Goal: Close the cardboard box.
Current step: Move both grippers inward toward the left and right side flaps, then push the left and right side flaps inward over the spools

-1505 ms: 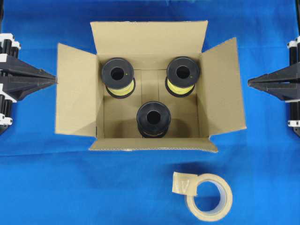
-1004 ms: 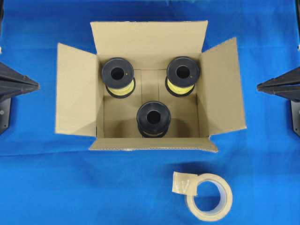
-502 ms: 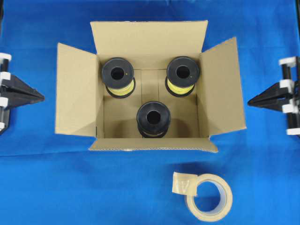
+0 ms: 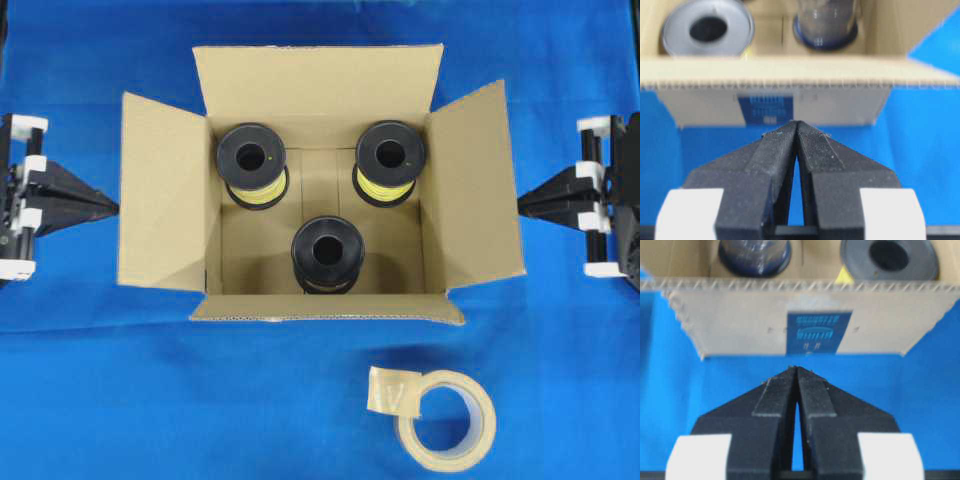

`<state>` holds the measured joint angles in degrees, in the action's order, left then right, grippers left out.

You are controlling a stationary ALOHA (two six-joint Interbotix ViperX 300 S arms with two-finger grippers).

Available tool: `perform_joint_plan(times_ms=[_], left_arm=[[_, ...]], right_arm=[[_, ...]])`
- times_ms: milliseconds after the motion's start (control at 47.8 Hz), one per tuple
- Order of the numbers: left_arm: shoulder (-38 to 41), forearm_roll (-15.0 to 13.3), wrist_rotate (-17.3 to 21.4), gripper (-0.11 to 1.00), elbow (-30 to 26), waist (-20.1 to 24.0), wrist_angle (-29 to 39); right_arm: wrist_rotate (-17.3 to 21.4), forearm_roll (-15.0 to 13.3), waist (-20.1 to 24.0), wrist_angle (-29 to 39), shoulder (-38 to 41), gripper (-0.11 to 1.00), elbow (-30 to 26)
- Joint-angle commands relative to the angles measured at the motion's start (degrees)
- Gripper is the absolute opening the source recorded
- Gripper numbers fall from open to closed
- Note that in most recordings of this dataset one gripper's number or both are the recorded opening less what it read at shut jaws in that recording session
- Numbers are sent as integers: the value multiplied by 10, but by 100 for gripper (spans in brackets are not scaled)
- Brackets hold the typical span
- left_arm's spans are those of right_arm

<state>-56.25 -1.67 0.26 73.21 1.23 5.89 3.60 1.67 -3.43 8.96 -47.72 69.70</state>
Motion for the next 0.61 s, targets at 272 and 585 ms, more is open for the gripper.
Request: perform_joint_plan(times_ms=[272, 585], left_arm=[[103, 0, 4, 1, -42, 12, -130], [176, 0, 3, 1, -82, 32, -185]], right_arm=[[-3, -6, -4, -123, 81, 0, -56], [-6, -8, -3, -214, 169, 0, -91]])
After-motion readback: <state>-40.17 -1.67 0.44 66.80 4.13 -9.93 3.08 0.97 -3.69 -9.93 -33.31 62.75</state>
